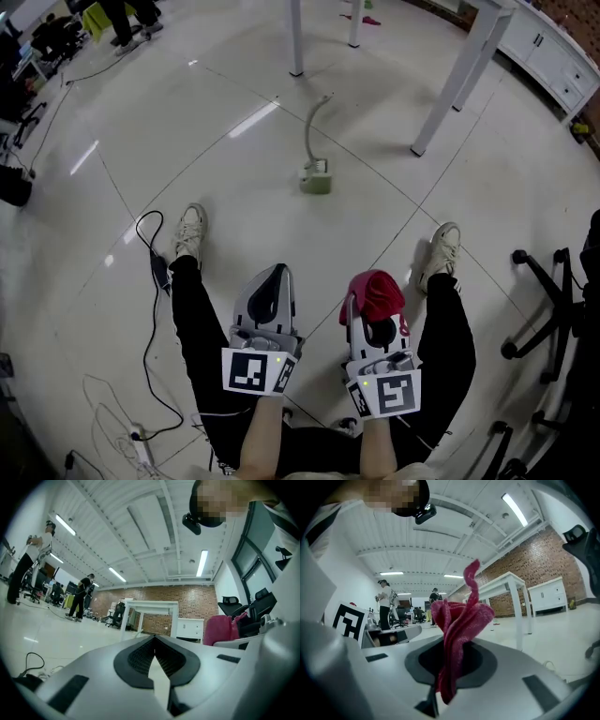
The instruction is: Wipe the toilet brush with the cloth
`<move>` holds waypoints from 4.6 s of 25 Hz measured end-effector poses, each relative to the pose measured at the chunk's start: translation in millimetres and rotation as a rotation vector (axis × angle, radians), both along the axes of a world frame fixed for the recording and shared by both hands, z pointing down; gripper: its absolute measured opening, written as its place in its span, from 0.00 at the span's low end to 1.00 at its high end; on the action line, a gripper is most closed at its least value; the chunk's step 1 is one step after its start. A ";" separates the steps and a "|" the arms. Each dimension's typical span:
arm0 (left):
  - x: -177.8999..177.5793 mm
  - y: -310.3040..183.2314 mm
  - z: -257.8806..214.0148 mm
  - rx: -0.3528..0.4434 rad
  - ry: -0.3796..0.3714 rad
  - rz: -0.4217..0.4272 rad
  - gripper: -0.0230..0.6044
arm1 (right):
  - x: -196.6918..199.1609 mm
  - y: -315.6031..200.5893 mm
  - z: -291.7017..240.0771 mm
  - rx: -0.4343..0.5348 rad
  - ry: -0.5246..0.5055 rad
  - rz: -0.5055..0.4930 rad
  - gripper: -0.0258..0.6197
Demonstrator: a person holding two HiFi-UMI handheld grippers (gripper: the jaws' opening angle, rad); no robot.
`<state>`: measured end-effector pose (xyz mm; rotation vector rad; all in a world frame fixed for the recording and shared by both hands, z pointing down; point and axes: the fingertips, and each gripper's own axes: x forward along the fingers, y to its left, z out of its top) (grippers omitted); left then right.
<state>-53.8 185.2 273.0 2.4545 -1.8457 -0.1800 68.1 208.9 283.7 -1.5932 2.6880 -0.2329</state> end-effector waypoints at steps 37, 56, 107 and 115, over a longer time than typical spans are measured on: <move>-29.7 -213.7 -27.2 -0.016 -0.036 -0.041 0.04 | 4.3 -216.1 -25.1 0.052 0.000 -0.012 0.09; -40.7 -305.8 -84.3 0.181 -0.089 -0.026 0.04 | -1.4 -333.6 -150.7 0.306 -0.066 -0.053 0.09; -93.2 -370.7 341.3 -0.447 0.016 -0.071 0.04 | -135.2 -336.5 358.4 -0.377 0.163 -0.256 0.09; -109.6 -369.3 346.9 -0.450 0.005 -0.092 0.04 | -167.6 -368.5 364.3 -0.348 0.255 -0.290 0.09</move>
